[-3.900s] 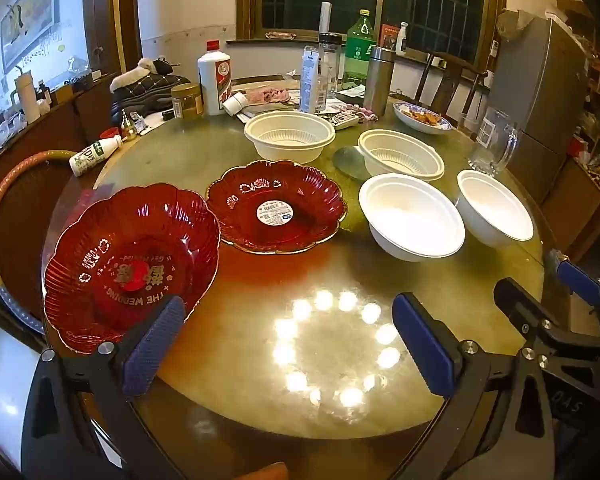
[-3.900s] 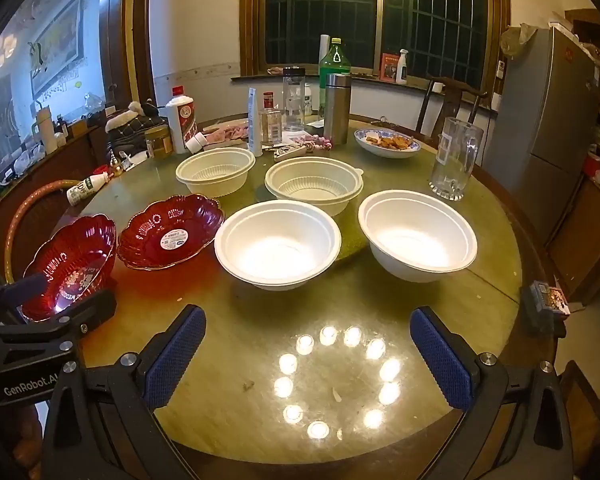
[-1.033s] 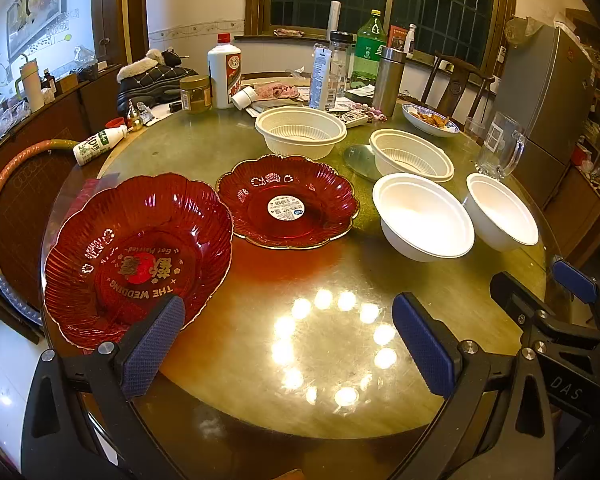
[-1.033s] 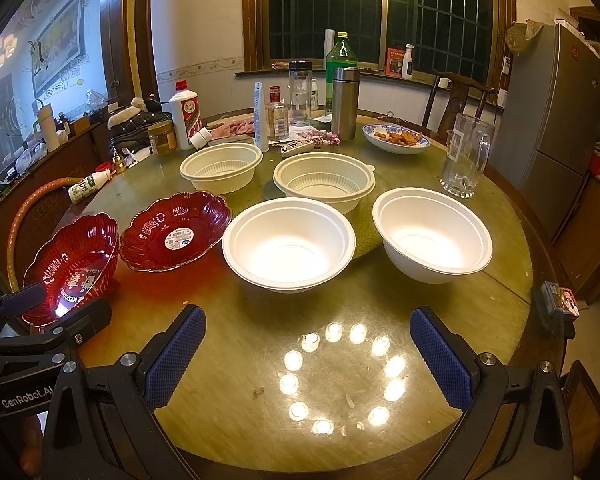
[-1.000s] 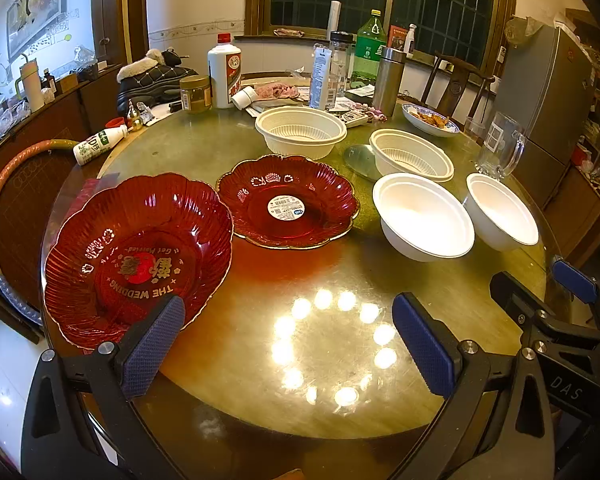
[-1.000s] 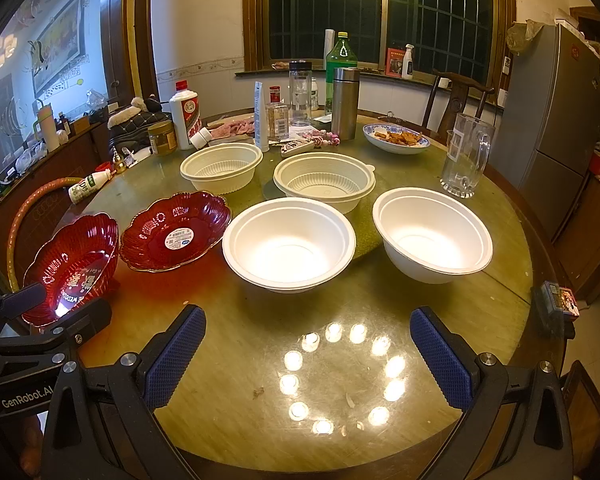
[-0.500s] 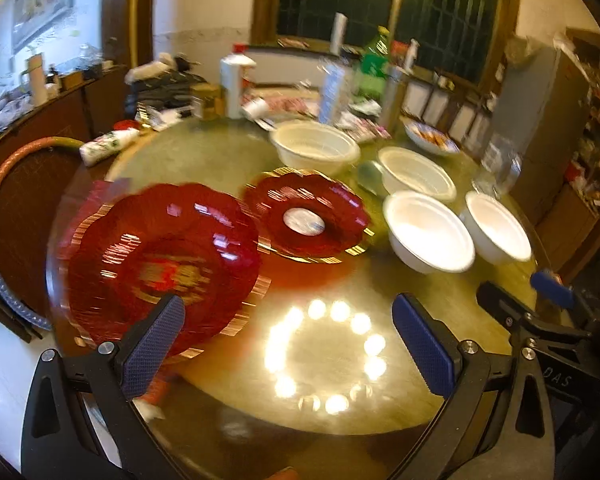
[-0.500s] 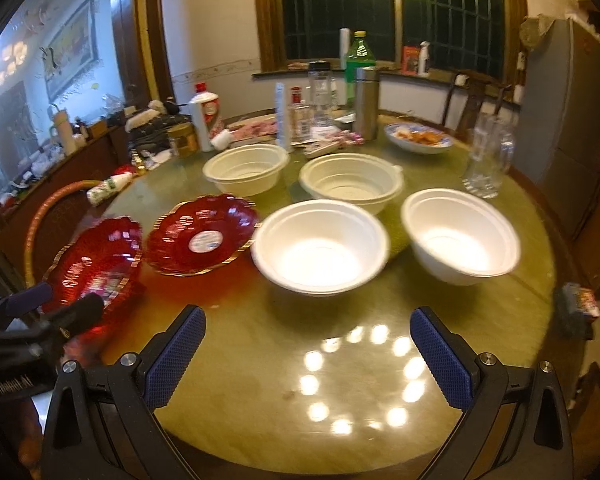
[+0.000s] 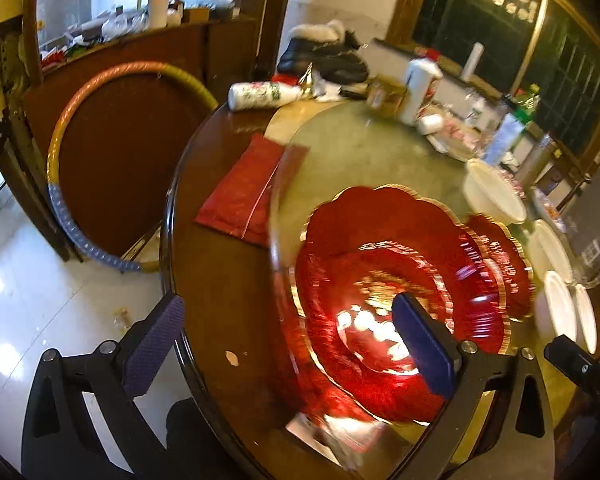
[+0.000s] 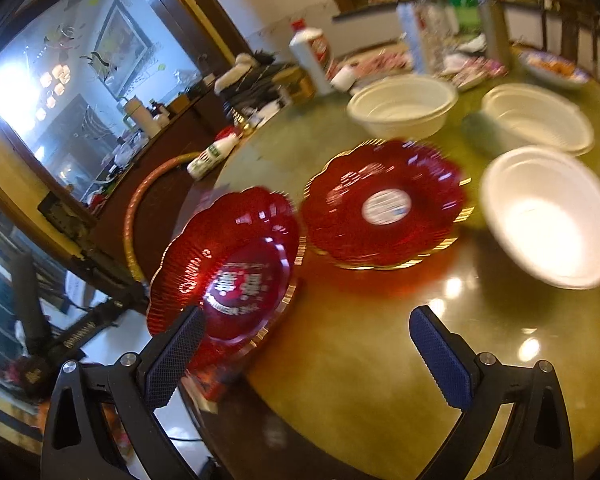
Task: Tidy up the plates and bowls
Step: 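Grasp the rim of the large red 'THE WEDDING' plate with both grippers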
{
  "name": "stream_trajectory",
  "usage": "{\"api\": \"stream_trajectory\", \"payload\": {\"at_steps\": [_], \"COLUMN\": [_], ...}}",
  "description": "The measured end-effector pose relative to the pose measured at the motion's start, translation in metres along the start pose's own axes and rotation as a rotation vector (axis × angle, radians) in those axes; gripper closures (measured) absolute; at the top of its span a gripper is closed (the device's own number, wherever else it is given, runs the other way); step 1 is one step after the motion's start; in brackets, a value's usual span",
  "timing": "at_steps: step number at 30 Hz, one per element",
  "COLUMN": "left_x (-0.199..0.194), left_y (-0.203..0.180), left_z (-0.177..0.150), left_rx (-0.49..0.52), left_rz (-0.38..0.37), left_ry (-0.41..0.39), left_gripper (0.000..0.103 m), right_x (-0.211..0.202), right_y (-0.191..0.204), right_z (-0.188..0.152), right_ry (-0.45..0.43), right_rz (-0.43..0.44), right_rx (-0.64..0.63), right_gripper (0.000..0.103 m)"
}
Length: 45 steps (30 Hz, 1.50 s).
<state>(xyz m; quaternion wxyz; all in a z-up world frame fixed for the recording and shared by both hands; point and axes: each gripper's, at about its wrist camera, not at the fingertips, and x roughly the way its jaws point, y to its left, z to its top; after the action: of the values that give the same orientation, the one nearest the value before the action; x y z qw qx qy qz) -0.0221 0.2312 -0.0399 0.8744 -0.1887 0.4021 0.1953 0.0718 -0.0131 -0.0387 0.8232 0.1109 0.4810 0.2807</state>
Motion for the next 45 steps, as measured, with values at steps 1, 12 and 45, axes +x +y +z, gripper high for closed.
{"api": "stream_trajectory", "payload": {"at_steps": [1, 12, 45], "left_x": [0.005, 0.044, 0.023], "left_y": [0.001, -0.012, -0.011], "left_z": [-0.001, -0.013, -0.005], "left_rx": [-0.003, -0.009, -0.020], "left_rz": [-0.004, -0.044, 0.024], "left_ry": [0.011, 0.115, -0.035], "left_gripper": [0.007, 0.082, 0.091], "right_x": [0.010, 0.068, 0.059], "right_y": [0.001, -0.003, 0.034], "right_z": [0.001, 0.006, 0.014], "right_ry": [0.025, 0.149, 0.039], "right_rz": [0.006, 0.037, 0.014], "right_rx": [0.019, 0.086, -0.085], "right_gripper": [0.010, 0.072, 0.086]}}
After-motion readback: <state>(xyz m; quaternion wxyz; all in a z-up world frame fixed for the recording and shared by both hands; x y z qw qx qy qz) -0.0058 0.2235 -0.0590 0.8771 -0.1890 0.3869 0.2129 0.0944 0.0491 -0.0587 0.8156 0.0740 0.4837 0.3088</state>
